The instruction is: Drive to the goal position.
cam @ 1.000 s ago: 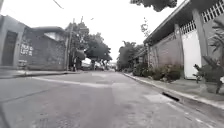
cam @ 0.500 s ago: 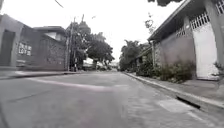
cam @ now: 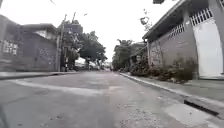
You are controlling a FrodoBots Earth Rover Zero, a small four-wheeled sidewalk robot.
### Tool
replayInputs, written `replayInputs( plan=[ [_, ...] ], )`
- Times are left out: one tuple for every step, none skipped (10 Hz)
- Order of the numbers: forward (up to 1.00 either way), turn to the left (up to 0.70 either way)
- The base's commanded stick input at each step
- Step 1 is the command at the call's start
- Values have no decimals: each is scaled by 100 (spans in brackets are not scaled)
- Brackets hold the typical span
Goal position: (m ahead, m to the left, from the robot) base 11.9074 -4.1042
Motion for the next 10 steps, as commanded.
replayInputs(
  plan=[
    [100, 0],
    [100, 0],
    [100, -8],
    [100, -26],
    [100, -38],
    [100, -19],
    [100, 0],
    [100, 0],
    [100, 0],
    [99, 0]
  ],
)
